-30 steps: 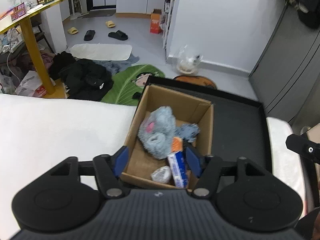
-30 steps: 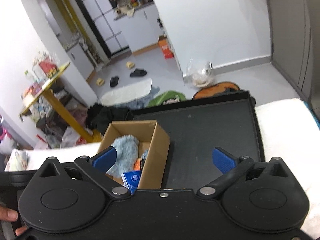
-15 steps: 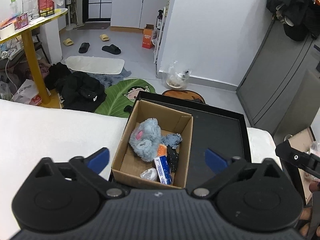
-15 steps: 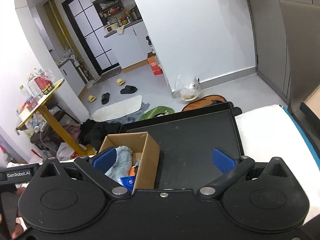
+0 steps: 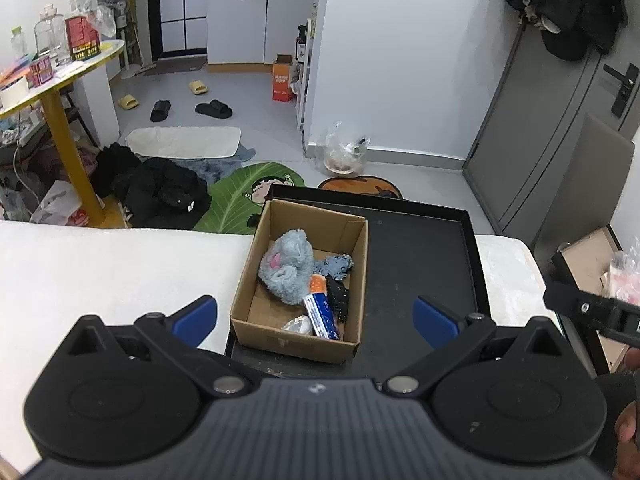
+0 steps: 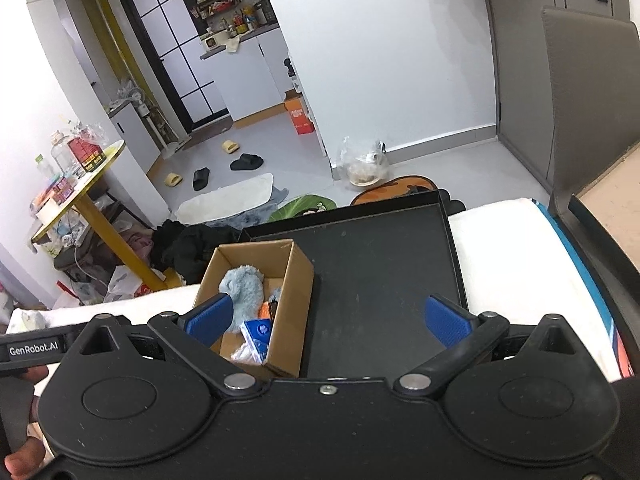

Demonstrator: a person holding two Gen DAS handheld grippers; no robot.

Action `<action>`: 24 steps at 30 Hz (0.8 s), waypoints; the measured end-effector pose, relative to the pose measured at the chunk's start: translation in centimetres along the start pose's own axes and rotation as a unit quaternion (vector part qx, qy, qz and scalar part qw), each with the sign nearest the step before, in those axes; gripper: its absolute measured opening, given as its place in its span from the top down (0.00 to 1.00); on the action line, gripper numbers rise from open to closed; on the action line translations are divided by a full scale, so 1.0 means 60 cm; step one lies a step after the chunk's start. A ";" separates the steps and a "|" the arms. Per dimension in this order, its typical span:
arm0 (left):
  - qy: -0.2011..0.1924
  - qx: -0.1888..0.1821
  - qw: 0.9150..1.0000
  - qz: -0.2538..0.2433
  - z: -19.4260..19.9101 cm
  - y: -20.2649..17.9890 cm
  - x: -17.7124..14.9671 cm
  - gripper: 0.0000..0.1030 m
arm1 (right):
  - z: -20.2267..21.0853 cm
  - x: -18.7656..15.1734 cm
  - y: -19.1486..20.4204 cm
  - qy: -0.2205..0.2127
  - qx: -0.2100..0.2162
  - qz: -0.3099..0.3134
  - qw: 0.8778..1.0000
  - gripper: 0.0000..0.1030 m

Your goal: Organize soft objects

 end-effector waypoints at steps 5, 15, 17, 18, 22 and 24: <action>-0.003 0.000 1.000 -0.008 0.022 -0.002 -0.006 0.00 | 0.021 -0.006 0.001 0.005 -0.006 0.005 1.000 0.00; -0.010 0.002 1.000 -0.020 0.061 0.001 -0.012 0.00 | 0.060 -0.001 0.007 -0.004 -0.012 0.026 1.000 0.00; -0.014 0.003 1.000 -0.018 0.066 0.000 -0.011 0.00 | 0.066 -0.002 0.007 -0.007 -0.019 0.028 0.999 0.00; -0.016 0.002 1.000 -0.018 0.069 -0.001 -0.010 0.00 | 0.069 -0.001 0.006 -0.009 -0.022 0.027 0.999 0.00; -0.021 0.005 1.000 -0.021 0.079 -0.006 -0.013 0.00 | 0.076 -0.002 0.003 -0.013 -0.030 0.028 0.999 0.00; -0.020 0.008 0.999 -0.023 0.083 -0.009 -0.014 0.00 | 0.077 -0.005 0.002 -0.010 -0.028 0.028 0.999 0.00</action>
Point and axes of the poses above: each gripper's, at about its wrist camera, not at the fingertips, and z roughly against the way its jaws point, y to its left, x to its top, the point moved 7 cm from there along -z, roughly the way its jaws point, and after that the axes turned 7 degrees about -y, right-handed, at the moved point
